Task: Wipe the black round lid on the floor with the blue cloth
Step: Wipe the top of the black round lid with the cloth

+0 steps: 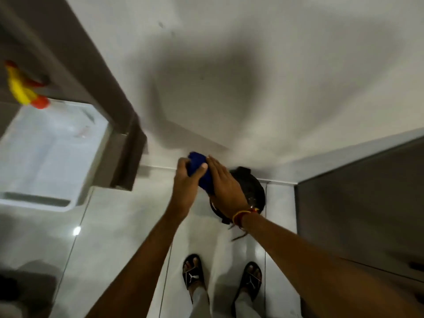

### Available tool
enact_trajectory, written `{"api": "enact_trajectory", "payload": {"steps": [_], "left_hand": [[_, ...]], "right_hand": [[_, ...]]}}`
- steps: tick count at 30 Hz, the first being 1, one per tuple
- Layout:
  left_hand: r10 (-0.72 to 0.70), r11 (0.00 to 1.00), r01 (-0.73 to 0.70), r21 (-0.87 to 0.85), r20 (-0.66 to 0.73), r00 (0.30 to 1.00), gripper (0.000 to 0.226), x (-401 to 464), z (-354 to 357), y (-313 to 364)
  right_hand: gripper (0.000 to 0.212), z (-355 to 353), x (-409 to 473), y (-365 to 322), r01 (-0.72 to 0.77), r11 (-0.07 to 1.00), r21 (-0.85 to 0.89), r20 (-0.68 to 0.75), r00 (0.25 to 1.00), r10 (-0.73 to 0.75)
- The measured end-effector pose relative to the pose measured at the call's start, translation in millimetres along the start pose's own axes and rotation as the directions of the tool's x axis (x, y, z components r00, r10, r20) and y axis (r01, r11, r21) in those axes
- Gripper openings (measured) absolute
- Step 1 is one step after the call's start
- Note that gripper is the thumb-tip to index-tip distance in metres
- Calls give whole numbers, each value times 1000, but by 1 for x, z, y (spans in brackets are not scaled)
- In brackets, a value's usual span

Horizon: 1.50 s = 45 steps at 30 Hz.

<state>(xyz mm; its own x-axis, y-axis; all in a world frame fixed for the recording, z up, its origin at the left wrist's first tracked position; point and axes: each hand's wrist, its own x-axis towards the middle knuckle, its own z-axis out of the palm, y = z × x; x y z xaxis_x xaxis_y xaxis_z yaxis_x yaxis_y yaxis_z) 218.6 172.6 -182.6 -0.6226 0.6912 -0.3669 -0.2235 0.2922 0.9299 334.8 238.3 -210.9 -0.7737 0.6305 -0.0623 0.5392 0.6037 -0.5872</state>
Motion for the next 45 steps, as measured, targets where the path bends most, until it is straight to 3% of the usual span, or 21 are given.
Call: {"api": "enact_trajectory", "payload": {"steps": [3,5,7,9,12,14,16,19,22,27,33,39,43,45], "left_hand": [[-118,992,104,73,226,967,30,31,58,-91],[-176,953,77,293,330,928,38,55,81,-155],[-204,810,-53,584,366,908,56,82,92,-218],[-204,591,-221,776,409,890,82,110,89,-270],[-257,358,-400,844,501,827,131,144,80,-337],[-266,305,-455,837,533,803,154,155,80,-361],[-263,274,-495,824,559,786,163,158,84,-382],[-209,297,-484,824,550,808,164,153,89,-405],[-149,328,-474,817,540,829,160,154,93,-417],[-107,507,-492,708,618,779,151,167,78,-421],[-42,601,-485,635,632,774,144,175,69,-435],[-37,572,-504,647,634,772,148,179,65,-442],[-65,555,-499,665,634,771,150,177,67,-438],[-74,553,-502,665,639,765,149,176,68,-436]], "right_hand": [[76,37,-35,100,-217,974,68,37,976,215],[77,60,-56,162,-308,949,71,54,951,305],[77,82,-69,222,-413,907,79,69,910,409],[73,97,-67,273,-502,862,64,32,865,501],[67,126,-44,340,-530,848,-18,-54,847,529],[73,140,-20,363,-496,857,-142,-87,868,489],[81,157,2,377,-416,871,-263,-54,907,417],[82,193,19,380,-280,882,-379,78,940,332],[84,227,24,371,-246,865,-438,85,946,312],[85,257,23,351,7,908,-419,151,986,63],[85,275,-5,349,199,872,-448,262,961,-85],[80,259,-60,375,535,720,-442,416,833,-364],[76,240,-88,387,578,698,-423,430,806,-408],[76,227,-90,392,515,743,-428,393,846,-360]]}}
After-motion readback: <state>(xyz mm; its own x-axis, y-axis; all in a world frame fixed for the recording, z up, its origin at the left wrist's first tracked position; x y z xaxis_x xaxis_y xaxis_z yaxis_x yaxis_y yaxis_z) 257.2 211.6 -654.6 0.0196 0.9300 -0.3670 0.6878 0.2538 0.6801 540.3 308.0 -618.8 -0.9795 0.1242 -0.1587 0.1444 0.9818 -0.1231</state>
